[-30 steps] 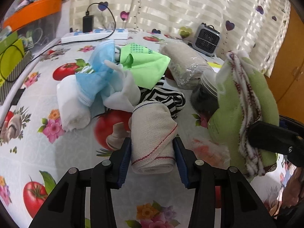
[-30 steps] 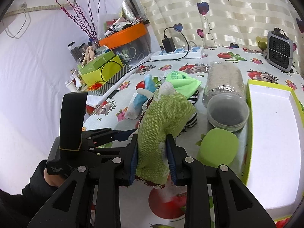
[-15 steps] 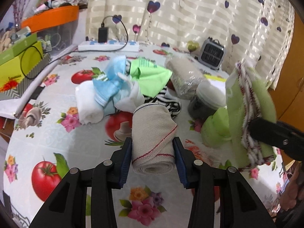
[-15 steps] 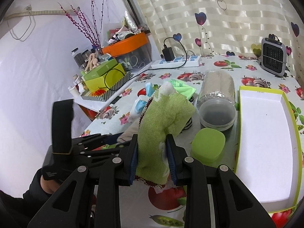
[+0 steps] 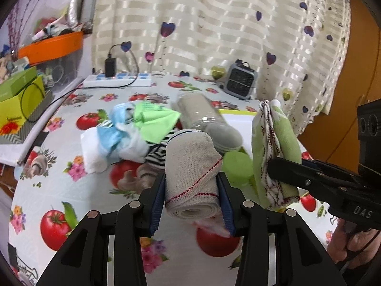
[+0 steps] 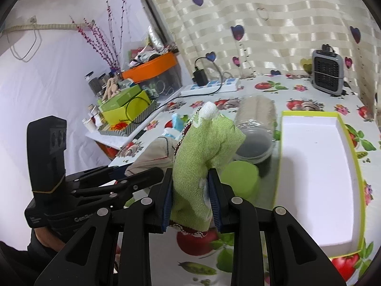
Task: Organize soft objects
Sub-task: 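Carry the green towel with the right tool into the white box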
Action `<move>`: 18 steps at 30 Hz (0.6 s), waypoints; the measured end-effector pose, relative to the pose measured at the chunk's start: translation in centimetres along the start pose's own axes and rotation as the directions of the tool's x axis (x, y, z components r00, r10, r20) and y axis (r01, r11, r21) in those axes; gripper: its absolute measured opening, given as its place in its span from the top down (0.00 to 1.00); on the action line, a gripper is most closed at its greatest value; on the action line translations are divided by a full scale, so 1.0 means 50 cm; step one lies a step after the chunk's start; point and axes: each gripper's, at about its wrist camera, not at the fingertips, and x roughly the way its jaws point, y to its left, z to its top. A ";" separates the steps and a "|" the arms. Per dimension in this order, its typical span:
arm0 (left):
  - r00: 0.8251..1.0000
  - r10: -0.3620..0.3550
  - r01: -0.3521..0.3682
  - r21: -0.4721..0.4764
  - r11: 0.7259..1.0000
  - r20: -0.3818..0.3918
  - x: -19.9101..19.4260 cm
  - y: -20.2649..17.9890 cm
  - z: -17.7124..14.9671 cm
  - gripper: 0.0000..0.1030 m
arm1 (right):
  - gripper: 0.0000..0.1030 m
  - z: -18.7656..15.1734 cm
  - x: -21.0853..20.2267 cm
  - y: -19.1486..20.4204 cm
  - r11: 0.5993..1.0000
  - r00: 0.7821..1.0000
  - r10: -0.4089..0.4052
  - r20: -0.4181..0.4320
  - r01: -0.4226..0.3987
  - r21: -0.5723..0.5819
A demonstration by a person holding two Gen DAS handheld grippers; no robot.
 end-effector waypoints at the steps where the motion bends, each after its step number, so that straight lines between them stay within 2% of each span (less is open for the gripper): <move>1: 1.000 -0.008 0.008 0.007 1.000 0.000 0.000 -0.010 0.003 0.60 | 0.72 0.000 -0.008 -0.009 1.000 1.000 -0.010 0.007 0.010 0.010; 11: 0.997 -0.075 0.075 0.078 0.994 -0.012 0.014 -0.099 0.024 0.60 | 0.72 -0.013 -0.061 -0.107 0.989 0.994 -0.109 0.031 0.105 0.106; 18: 0.993 -0.113 0.117 0.131 0.985 -0.036 0.045 -0.173 0.041 0.60 | 0.71 -0.038 -0.079 -0.190 0.964 0.980 -0.199 -0.003 0.196 0.177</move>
